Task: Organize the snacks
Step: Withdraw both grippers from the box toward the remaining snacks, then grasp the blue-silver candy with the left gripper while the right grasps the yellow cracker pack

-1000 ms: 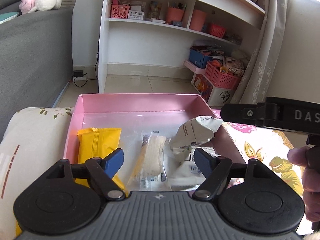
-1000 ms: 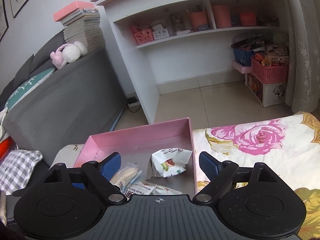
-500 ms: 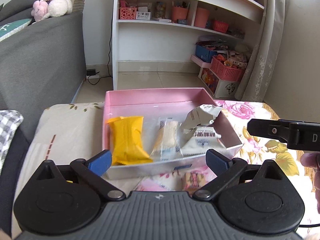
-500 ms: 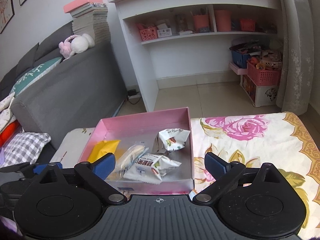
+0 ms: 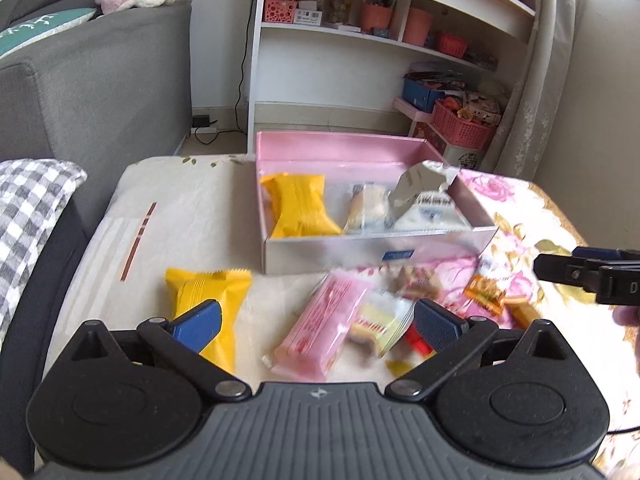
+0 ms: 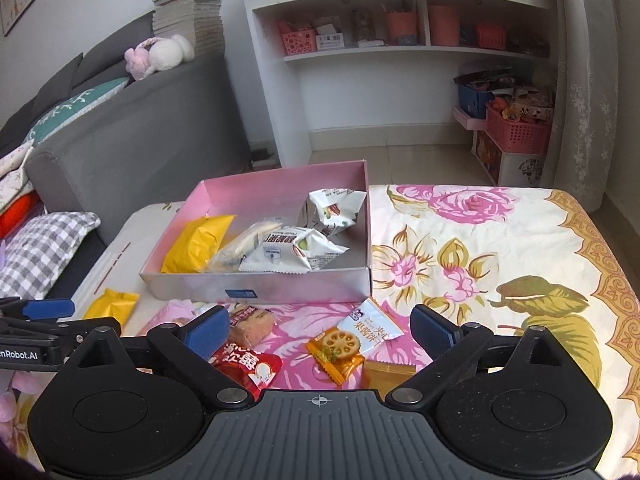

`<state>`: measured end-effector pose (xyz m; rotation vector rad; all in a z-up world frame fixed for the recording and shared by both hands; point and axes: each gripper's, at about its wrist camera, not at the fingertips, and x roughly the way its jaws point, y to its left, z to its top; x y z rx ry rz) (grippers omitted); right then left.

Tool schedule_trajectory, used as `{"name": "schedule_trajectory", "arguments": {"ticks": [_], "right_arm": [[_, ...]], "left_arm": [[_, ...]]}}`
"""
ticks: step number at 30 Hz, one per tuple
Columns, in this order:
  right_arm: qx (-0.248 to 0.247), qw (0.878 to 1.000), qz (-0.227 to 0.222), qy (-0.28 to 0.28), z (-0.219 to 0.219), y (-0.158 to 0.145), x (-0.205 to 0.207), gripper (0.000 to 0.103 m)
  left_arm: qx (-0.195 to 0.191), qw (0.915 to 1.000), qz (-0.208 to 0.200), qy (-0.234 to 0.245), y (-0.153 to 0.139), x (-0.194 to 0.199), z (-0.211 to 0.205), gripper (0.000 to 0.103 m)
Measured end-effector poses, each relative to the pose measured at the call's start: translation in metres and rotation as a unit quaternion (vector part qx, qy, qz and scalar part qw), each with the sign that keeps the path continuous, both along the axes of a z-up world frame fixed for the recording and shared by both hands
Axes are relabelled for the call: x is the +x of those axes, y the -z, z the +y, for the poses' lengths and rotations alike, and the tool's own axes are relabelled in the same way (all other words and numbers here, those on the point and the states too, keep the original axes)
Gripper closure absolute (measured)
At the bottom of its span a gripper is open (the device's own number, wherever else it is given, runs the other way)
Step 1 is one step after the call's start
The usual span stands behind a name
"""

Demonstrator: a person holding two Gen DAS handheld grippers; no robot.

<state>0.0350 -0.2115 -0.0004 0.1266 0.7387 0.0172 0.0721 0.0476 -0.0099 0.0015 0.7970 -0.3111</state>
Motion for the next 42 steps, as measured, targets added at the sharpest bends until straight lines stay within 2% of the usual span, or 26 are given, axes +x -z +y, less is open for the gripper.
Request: {"name": "schedule_trajectory", "arguments": {"ticks": [7, 11, 13, 21, 25, 36, 38, 42], "right_arm": [[-0.032, 0.999, 0.016, -0.038, -0.005, 0.024, -0.025, 0.005], [-0.053, 0.993, 0.02, -0.101, -0.001, 0.04, -0.042, 0.005], [-0.065, 0.991, 0.019, -0.113, 0.001, 0.046, -0.051, 0.005], [-0.028, 0.992, 0.038, -0.116, -0.01, 0.057, -0.067, 0.005], [-0.015, 0.99, 0.053, -0.132, -0.009, 0.063, -0.071, 0.005], [-0.025, 0.986, 0.054, -0.156, 0.007, 0.07, -0.066, 0.001], [-0.024, 0.984, 0.055, -0.166, 0.012, 0.07, -0.065, 0.001], [-0.021, 0.977, 0.061, -0.202, 0.027, 0.069, -0.069, 0.001]], "left_arm": [[0.006, 0.9995, 0.031, 0.007, 0.023, -0.017, 0.017, 0.001], [-0.003, 0.9979, 0.034, 0.055, 0.028, -0.026, 0.025, 0.001], [-0.008, 0.9969, 0.037, 0.069, 0.03, -0.029, 0.027, 0.001], [-0.009, 0.9902, 0.043, 0.133, 0.035, -0.041, 0.024, 0.002], [-0.001, 0.9833, 0.071, 0.168, 0.042, -0.043, 0.02, 0.006], [0.074, 0.9754, 0.07, 0.196, 0.051, -0.049, 0.009, 0.023], [0.079, 0.976, 0.066, 0.192, 0.05, -0.048, 0.008, 0.03], [0.088, 0.9802, 0.061, 0.166, 0.048, -0.042, 0.013, 0.035]]}}
